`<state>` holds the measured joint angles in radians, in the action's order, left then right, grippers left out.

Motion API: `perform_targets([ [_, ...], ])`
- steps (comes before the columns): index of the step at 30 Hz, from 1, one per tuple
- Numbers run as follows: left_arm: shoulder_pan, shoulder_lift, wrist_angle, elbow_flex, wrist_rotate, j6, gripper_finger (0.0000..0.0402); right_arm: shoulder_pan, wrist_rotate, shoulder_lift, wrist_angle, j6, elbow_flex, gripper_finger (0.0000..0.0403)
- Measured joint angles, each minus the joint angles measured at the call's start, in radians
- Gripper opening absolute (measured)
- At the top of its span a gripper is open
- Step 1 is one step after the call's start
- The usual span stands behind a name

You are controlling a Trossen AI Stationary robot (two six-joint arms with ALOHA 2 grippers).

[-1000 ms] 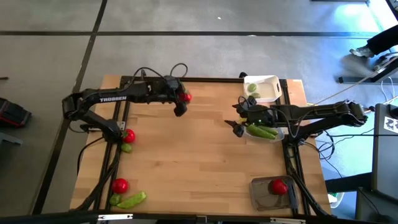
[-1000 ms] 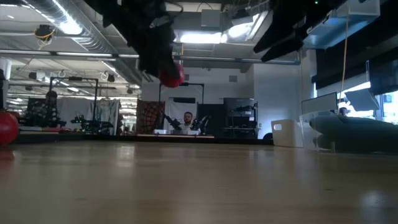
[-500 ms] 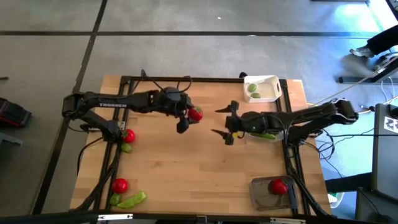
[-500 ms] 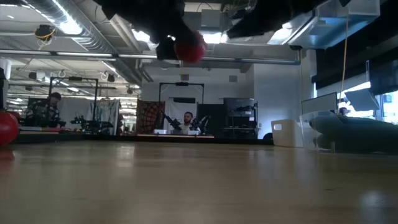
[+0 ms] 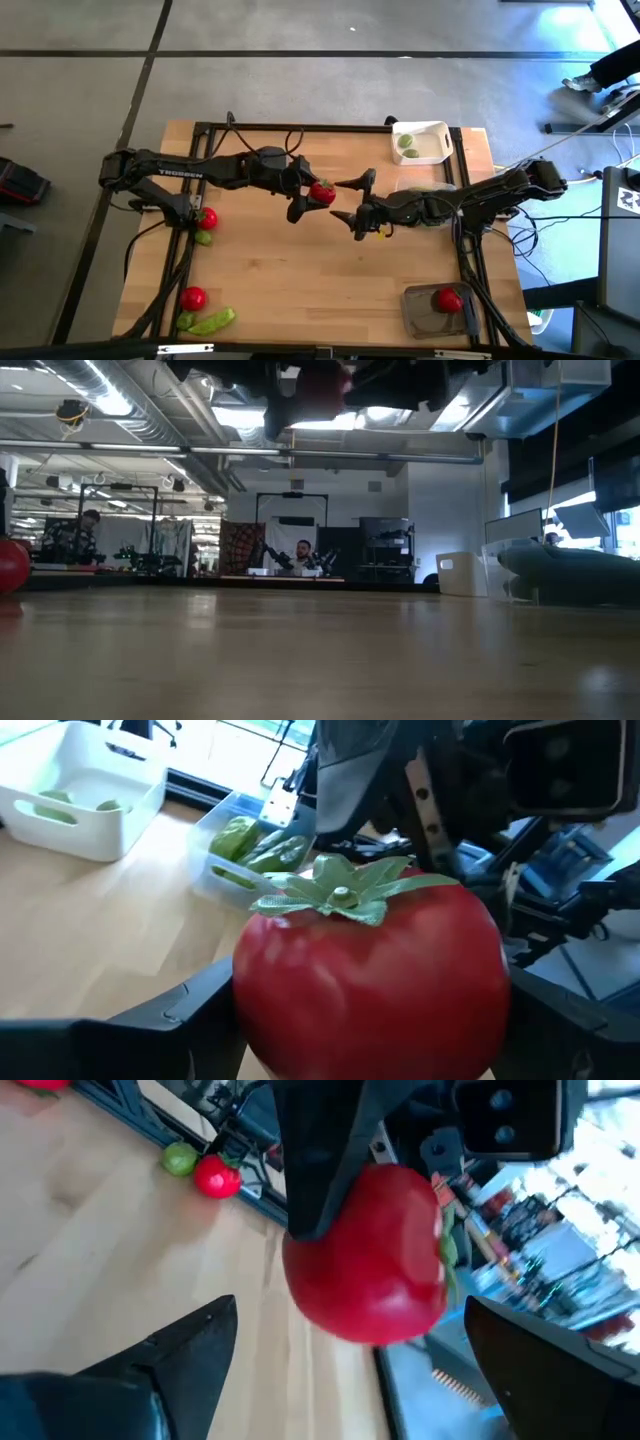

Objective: Sort produce into baskets
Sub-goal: Put the top tomato into the black bin

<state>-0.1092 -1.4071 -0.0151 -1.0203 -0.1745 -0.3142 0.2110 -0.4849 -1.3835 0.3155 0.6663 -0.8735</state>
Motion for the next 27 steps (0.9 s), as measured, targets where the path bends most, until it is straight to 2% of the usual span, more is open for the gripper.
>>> perform_targets([
  [7, 0.038, 0.000, -0.044, 0.000, 0.001, -0.013, 0.0308, -0.001, -0.003, -0.051, 0.159, 0.130, -0.001, 0.0372],
  [16, 0.046, -0.001, -0.050, -0.001, 0.003, -0.013, 0.0308, -0.001, 0.073, -0.069, 0.248, 0.180, -0.001, 0.0367],
  [19, 0.046, -0.001, -0.050, -0.001, 0.003, -0.010, 0.0308, -0.001, 0.077, -0.069, 0.243, 0.180, -0.001, 0.0338],
  [27, 0.046, -0.001, -0.046, -0.001, 0.015, 0.007, 0.0314, -0.002, 0.071, -0.069, 0.232, 0.180, -0.001, 0.0206],
])
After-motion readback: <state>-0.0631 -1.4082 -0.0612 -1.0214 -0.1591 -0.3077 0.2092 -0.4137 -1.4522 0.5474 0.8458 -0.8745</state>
